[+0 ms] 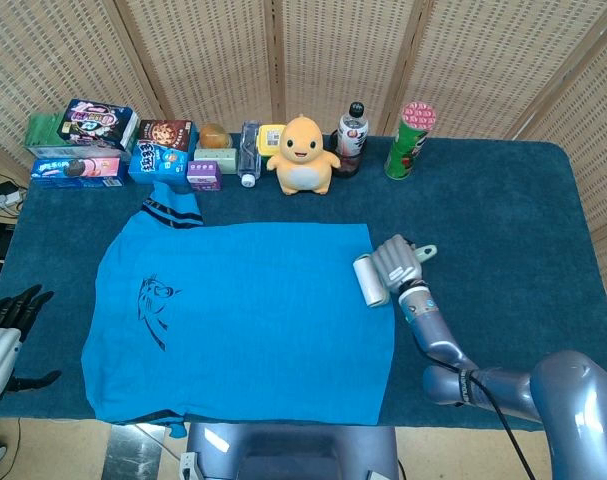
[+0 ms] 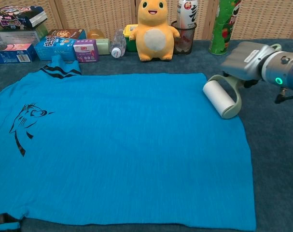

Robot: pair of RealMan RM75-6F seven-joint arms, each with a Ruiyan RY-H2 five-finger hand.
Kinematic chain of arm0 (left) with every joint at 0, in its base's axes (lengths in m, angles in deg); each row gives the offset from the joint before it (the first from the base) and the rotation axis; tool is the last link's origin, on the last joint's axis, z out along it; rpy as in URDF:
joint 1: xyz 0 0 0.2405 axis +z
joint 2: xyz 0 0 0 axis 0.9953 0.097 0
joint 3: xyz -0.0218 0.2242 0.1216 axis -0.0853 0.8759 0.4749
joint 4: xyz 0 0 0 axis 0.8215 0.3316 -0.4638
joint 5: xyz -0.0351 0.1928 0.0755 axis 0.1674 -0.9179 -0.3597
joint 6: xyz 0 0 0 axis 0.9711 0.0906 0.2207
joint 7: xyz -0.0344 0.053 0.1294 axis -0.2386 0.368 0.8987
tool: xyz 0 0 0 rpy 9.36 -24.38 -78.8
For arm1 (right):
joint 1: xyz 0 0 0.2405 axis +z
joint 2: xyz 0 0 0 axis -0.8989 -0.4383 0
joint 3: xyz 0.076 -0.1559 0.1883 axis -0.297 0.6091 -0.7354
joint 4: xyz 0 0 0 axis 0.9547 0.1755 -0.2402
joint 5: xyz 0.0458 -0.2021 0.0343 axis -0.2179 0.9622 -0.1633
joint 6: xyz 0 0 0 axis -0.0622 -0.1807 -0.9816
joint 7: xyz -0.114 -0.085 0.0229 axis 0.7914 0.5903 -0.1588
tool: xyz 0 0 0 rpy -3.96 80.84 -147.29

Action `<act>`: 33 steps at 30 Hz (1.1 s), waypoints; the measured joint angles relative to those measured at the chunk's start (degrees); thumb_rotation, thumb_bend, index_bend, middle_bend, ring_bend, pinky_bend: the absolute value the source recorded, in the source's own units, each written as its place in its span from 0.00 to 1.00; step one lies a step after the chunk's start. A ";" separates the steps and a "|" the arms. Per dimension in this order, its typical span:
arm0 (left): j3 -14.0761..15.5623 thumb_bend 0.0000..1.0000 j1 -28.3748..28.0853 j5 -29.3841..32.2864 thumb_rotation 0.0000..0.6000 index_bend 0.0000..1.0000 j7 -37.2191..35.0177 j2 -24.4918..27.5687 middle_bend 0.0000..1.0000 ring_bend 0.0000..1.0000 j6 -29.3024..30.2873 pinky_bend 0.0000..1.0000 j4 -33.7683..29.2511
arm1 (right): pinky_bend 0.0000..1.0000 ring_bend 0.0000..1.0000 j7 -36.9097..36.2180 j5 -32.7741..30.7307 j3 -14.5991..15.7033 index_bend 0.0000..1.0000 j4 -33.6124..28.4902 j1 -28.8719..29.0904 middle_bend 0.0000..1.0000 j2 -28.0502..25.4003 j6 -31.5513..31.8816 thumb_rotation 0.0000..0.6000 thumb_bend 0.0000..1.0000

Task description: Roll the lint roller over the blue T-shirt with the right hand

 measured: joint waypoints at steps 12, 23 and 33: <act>0.26 0.11 0.16 -0.56 1.00 0.00 -0.48 0.22 0.00 0.00 0.11 0.01 -0.11 | 0.96 0.68 -9.94 3.27 -2.49 0.54 -2.45 -1.94 0.72 -5.57 -3.99 1.00 1.00; 0.49 0.11 0.19 -1.02 1.00 0.00 -1.25 0.69 0.00 0.00 -0.04 0.01 -0.20 | 0.86 0.61 -24.79 4.66 -6.29 0.51 4.62 -4.93 0.66 -6.71 -10.05 1.00 1.00; 0.56 0.11 0.14 -1.10 1.00 0.00 -1.12 0.69 0.00 0.00 -0.16 0.01 -0.26 | 0.11 0.00 -31.33 4.10 -6.03 0.00 9.07 -6.39 0.00 -8.13 -21.19 1.00 0.32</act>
